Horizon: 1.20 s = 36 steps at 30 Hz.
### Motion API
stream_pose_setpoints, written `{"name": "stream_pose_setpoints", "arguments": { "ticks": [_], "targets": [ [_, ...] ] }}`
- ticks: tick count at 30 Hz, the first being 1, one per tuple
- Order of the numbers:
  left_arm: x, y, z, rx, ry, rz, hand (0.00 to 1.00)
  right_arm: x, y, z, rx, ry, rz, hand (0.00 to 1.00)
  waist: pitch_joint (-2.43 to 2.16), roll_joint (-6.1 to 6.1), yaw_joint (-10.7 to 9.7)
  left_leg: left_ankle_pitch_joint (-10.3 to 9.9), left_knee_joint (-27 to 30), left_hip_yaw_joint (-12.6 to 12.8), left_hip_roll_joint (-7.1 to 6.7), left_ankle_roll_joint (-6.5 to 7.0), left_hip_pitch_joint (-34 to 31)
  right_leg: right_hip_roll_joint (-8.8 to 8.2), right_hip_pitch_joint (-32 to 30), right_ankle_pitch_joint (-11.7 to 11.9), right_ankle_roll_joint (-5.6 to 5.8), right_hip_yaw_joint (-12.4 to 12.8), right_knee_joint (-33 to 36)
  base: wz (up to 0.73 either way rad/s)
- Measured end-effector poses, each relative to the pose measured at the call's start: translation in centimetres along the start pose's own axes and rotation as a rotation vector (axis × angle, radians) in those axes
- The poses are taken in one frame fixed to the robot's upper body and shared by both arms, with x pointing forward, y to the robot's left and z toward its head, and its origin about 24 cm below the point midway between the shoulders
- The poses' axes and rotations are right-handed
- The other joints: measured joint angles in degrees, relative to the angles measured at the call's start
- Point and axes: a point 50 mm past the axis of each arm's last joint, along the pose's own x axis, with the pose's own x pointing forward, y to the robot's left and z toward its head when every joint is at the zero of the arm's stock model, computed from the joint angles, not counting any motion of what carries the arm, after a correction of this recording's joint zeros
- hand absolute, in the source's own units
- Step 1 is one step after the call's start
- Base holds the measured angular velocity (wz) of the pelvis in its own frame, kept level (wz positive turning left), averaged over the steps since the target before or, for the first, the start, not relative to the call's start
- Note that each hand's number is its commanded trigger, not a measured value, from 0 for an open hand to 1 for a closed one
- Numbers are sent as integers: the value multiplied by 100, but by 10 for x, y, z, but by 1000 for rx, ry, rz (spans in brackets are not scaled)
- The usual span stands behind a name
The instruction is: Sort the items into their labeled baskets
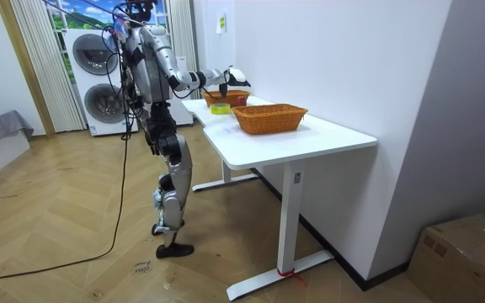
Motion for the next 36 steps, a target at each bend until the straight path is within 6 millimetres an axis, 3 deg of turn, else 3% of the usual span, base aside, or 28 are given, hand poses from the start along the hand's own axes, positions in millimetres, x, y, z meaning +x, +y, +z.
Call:
{"name": "stream_pose_setpoints", "arguments": {
  "ticks": [9, 16, 21, 36],
  "targets": [
    [-1, 3, 7, -1, -28, -17, 0, 0, 3, -10, 4, 44, 15, 0, -1, -69, 136, 1, 22, -53, -11, 2, -29, -33, -3, -9, 14, -161, 10, 2],
    [-1, 6, 13, 39, -52, 1, 0, 3, 2, -13, -3, 56, 15, 0, 41, -169, 272, -1, 102, -131, -22, 5, -107, -64, -22, -13, 21, -218, 24, 6],
    [-2, 6, 10, 61, -38, -1, 0, 10, 0, -15, -7, 80, 10, 0, 40, -172, 334, -3, 149, -137, -32, 7, -135, -50, -22, -13, 20, -224, 17, 0],
    [-3, 7, 9, 70, -38, 11, 0, 8, 18, -38, -5, 187, 43, 0, 46, -161, 599, -15, 221, -238, -66, 25, -99, -68, 117, -12, 22, -303, 11, 3]
  ]
}}
